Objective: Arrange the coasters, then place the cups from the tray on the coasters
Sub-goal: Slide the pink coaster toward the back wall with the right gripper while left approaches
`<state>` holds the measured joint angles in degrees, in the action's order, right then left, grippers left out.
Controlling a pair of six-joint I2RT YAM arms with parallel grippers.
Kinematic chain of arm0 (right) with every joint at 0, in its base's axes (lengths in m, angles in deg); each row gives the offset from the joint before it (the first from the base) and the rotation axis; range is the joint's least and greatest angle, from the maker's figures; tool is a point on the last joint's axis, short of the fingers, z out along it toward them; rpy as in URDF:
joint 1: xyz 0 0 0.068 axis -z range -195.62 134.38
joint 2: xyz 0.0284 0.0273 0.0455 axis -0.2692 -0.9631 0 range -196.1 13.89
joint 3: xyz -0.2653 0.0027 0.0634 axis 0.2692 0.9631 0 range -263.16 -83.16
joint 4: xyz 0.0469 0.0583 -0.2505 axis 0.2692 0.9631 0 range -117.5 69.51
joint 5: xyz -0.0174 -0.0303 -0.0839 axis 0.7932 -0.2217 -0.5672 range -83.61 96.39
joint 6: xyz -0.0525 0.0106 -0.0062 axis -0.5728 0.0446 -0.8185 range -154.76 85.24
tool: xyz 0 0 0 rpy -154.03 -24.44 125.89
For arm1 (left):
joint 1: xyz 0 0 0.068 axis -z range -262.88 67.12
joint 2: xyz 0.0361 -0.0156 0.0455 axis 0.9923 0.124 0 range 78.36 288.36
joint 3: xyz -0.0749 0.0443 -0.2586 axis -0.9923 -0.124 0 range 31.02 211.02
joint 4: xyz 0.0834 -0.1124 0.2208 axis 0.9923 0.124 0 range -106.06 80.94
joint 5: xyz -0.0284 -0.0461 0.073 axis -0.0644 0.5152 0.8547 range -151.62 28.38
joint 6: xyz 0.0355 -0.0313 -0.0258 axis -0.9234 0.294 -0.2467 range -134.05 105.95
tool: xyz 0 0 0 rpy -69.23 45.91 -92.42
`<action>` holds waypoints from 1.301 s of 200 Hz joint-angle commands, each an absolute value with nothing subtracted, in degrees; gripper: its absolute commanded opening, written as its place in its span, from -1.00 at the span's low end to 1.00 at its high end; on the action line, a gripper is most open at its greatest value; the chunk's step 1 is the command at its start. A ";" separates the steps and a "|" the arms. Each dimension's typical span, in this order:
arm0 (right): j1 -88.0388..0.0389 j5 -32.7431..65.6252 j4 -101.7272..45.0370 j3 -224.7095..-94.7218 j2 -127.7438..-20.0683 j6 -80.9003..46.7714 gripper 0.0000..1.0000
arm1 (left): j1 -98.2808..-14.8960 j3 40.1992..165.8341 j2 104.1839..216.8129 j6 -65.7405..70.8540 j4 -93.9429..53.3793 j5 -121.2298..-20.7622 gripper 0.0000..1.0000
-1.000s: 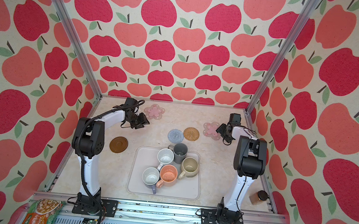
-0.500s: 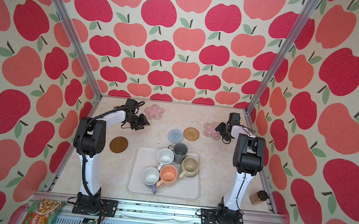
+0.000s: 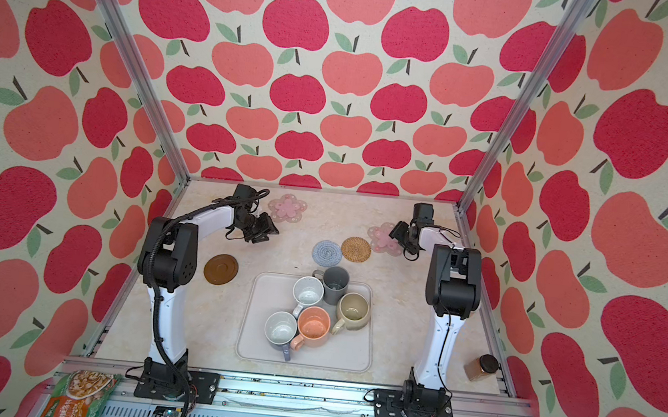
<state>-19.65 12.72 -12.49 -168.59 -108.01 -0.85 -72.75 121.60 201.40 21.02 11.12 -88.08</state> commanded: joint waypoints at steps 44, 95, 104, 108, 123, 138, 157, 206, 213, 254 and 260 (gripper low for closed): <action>-23.15 15.94 -10.33 -169.98 -111.96 3.83 0.36 | -73.47 120.82 201.57 22.01 8.49 -89.87 -0.03; -24.32 17.01 -9.77 -174.50 -114.88 5.40 0.35 | -72.64 127.98 204.49 22.09 7.67 -91.23 -0.02; -24.57 17.21 -9.60 -175.49 -115.60 5.82 0.36 | -72.51 129.32 205.10 22.24 7.80 -91.50 -0.02; -24.62 17.34 -9.52 -175.81 -115.92 5.99 0.35 | -72.44 129.93 205.37 22.32 7.75 -91.55 -0.02; -24.97 17.64 -9.56 -177.19 -116.96 6.71 0.35 | -72.25 132.02 206.59 22.46 7.50 -92.01 -0.02; -25.43 17.96 -9.72 -178.21 -117.88 7.37 0.35 | -71.91 133.75 207.76 22.64 6.71 -92.43 -0.02; -26.06 18.22 -9.88 -179.25 -118.76 8.17 0.35 | -71.41 136.22 209.83 22.90 6.33 -92.97 -0.03; -27.70 19.48 -11.12 -180.29 -120.48 10.19 0.35 | -68.16 144.13 216.10 23.44 5.26 -94.70 -0.03; -27.83 19.70 -11.22 -180.43 -120.70 10.53 0.35 | -67.67 145.27 217.16 23.77 4.96 -95.25 -0.03; -28.60 20.74 -12.23 -181.05 -121.54 11.91 0.34 | -65.29 151.34 222.64 27.47 2.65 -98.33 -0.03; -28.75 20.84 -12.30 -181.16 -121.63 11.98 0.34 | -65.01 152.22 223.33 27.79 2.69 -98.52 -0.03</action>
<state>-27.28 18.14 -15.70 -181.36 -117.61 9.84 -65.93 148.20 220.46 25.11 4.28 -95.84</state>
